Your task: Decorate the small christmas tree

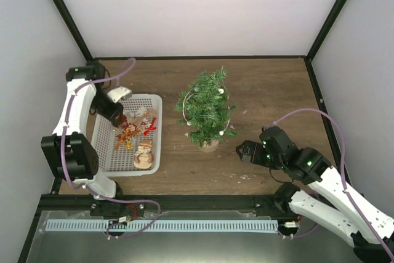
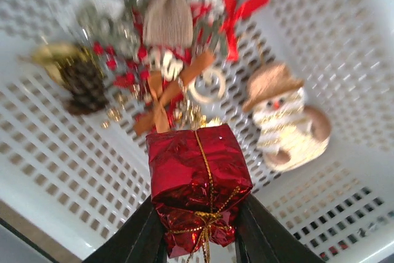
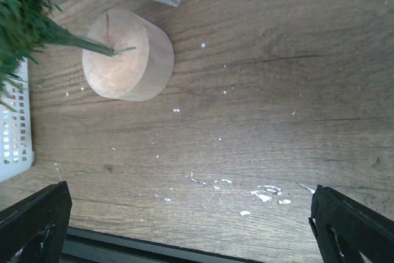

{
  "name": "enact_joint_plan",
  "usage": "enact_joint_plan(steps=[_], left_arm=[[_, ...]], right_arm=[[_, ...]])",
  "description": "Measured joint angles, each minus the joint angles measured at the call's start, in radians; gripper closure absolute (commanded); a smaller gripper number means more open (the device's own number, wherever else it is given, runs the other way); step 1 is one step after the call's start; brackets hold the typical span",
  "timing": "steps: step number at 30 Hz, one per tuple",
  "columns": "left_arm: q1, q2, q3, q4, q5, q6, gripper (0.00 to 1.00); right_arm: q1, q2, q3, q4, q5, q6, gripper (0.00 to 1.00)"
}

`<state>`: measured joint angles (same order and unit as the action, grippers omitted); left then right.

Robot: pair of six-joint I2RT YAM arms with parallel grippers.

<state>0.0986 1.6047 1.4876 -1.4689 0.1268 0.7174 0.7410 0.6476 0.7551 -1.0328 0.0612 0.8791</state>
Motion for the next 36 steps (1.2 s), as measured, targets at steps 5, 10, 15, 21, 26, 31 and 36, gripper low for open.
enact_joint_plan(steps=[5, 10, 15, 21, 26, 31, 36], left_arm=[[-0.026, -0.028, 0.185, -0.06, 0.122, -0.007, 0.68], [-0.162, -0.082, 0.346, -0.096, 0.229, -0.045, 0.67], [-0.317, -0.083, 0.497, -0.123, 0.323, -0.094, 0.67], [-0.375, -0.062, 0.638, -0.098, 0.443, -0.162, 0.66], [-0.464, -0.051, 0.657, -0.076, 0.525, -0.196, 0.65], [-0.549, -0.043, 0.66, -0.071, 0.565, -0.201, 0.65], [-0.595, -0.002, 0.695, -0.066, 0.588, -0.201, 0.64]], right_arm=[[0.0, 0.012, 0.067, -0.028, 0.021, 0.0, 0.01], [0.0, 0.043, 0.11, -0.052, 0.031, 0.0, 0.02], [0.0, 0.095, 0.162, -0.071, 0.037, 0.0, 0.02], [0.0, 0.115, 0.188, -0.081, 0.036, 0.01, 0.02], [0.0, 0.121, 0.194, -0.097, 0.036, 0.029, 0.02], [0.0, 0.119, 0.194, -0.101, 0.032, 0.047, 0.02], [0.0, 0.119, 0.194, -0.103, 0.027, 0.062, 0.03]])
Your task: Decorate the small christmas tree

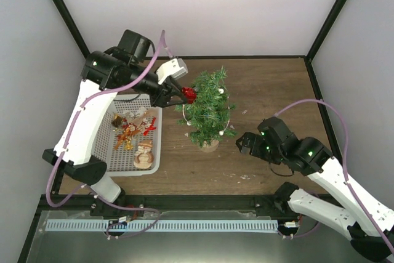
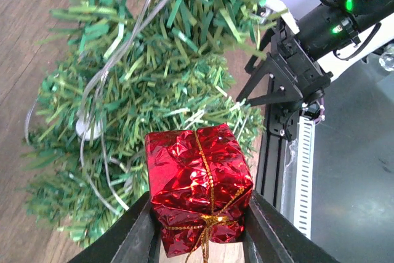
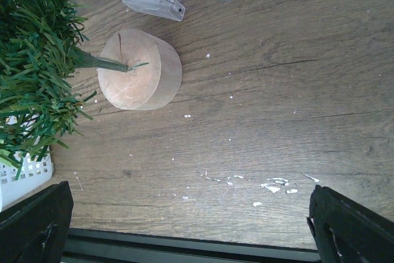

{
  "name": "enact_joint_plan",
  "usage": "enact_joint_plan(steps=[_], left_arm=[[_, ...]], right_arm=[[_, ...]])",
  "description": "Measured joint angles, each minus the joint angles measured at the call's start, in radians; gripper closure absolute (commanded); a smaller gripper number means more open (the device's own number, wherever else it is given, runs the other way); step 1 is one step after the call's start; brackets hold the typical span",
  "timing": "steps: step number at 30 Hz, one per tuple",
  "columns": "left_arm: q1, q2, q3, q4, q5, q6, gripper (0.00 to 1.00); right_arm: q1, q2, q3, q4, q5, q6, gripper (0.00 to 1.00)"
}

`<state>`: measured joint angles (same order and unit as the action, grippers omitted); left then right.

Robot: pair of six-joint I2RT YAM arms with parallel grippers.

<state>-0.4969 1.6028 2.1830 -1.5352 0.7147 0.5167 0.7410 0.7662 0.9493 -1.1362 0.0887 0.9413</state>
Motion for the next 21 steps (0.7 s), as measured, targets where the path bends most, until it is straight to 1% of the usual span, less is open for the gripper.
enact_joint_plan(steps=[4, 13, 21], left_arm=[[-0.029, 0.048, 0.03, 0.009, 0.005, 0.0, 0.64], [-0.057, 0.091, 0.012, 0.055, 0.0, 0.005, 0.64], [-0.07, 0.093, -0.059, 0.085, -0.01, 0.012, 0.64]], right_arm=[[0.0, -0.005, 0.0, -0.001, -0.002, 0.011, 0.03], [0.0, -0.036, 0.001, -0.029, -0.002, 0.035, 0.03], [0.0, -0.045, 0.024, -0.053, -0.001, 0.046, 0.03]])
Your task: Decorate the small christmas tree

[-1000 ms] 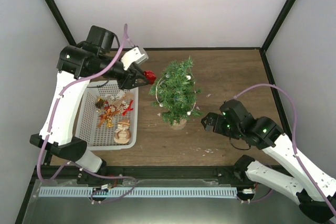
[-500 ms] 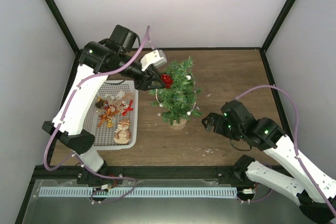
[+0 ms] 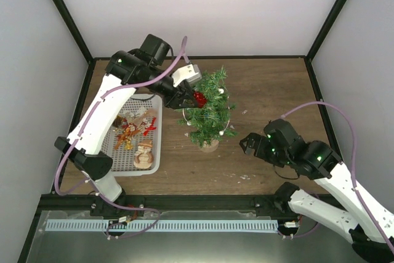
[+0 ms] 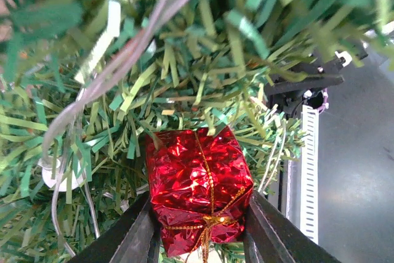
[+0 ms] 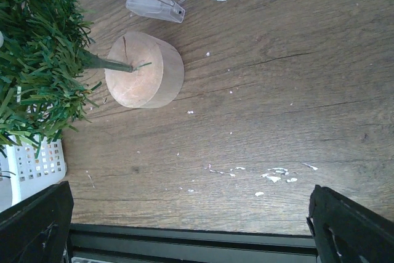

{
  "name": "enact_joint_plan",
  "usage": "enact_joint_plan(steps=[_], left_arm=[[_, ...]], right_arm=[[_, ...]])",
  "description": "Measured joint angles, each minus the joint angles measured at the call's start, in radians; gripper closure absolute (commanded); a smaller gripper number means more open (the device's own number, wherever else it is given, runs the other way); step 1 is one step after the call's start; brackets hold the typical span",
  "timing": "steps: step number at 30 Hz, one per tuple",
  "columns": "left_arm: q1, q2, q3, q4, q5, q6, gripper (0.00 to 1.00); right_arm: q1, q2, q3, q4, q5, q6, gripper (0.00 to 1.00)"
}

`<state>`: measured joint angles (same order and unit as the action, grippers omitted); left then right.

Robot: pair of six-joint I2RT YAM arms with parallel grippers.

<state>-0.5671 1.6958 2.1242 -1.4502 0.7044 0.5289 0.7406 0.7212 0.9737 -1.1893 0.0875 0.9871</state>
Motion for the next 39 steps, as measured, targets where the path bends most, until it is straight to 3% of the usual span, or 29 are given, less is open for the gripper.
enact_joint_plan(steps=[25, 39], left_arm=[[-0.011, 0.012, -0.099, 0.064, -0.095, 0.009, 0.63], [-0.012, 0.012, -0.099, 0.07, -0.098, 0.007, 0.54]], right_arm=[[0.0, -0.017, 0.002, -0.009, -0.001, 0.002, 0.03], [0.0, -0.007, 0.002, -0.008, -0.002, -0.006, 0.03]])
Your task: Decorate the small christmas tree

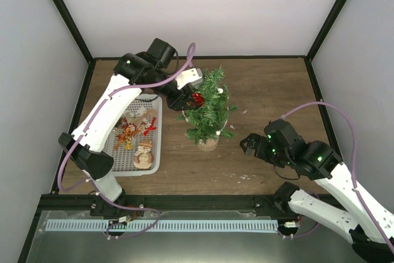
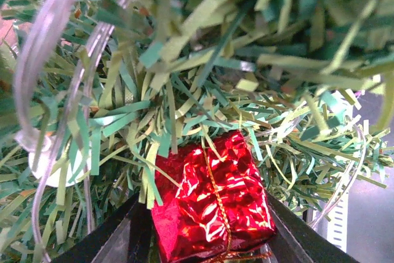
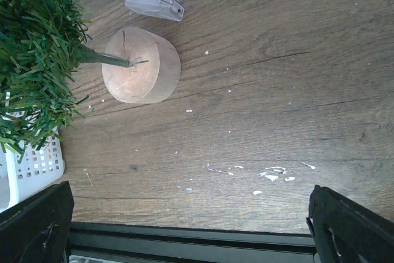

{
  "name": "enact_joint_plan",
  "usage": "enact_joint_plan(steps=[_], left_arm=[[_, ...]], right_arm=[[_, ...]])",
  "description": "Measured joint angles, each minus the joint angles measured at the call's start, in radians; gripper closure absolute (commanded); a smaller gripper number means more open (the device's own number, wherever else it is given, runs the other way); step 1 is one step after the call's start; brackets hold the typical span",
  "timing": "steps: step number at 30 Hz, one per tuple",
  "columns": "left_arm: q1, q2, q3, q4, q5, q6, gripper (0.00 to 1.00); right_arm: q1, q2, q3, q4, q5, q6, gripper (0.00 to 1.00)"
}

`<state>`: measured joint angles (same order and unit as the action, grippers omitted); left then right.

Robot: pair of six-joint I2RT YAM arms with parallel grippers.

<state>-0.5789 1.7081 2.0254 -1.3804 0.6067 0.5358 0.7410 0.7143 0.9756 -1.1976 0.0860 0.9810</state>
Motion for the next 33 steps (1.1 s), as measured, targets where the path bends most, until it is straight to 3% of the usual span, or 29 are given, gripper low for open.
enact_joint_plan(steps=[13, 33], left_arm=[[0.0, -0.017, 0.0, 0.006, -0.006, 0.018, 0.35], [0.0, -0.058, -0.037, 0.018, -0.019, 0.043, 0.28]], right_arm=[[0.0, 0.007, 0.0, 0.002, -0.008, 0.0, 0.03], [0.0, 0.033, 0.0, 0.027, -0.015, -0.001, 0.03]])
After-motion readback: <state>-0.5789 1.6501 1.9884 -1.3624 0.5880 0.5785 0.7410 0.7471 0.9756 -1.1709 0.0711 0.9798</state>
